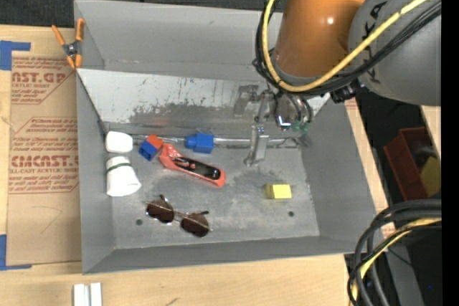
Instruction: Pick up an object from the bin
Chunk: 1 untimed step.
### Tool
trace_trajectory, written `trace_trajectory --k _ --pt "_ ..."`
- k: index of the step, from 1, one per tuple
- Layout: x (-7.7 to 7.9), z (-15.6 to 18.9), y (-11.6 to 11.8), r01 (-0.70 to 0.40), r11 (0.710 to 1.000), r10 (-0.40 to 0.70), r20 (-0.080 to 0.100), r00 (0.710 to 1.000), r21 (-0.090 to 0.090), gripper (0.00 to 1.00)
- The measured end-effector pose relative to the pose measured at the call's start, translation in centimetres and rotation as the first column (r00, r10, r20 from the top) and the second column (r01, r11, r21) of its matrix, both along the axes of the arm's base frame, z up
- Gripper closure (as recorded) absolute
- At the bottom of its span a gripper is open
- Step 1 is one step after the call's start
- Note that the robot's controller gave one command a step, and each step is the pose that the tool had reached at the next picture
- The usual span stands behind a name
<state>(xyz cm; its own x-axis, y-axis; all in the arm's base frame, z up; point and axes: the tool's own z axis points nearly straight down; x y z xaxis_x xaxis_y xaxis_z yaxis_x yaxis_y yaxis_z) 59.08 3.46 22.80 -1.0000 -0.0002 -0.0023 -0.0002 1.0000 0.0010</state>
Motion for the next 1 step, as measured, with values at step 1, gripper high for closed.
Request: trace_trajectory --k 1 --pt "-0.47 -5.48 0.67 0.020 1.000 -0.020 0.004 1.000 0.001 0.00"
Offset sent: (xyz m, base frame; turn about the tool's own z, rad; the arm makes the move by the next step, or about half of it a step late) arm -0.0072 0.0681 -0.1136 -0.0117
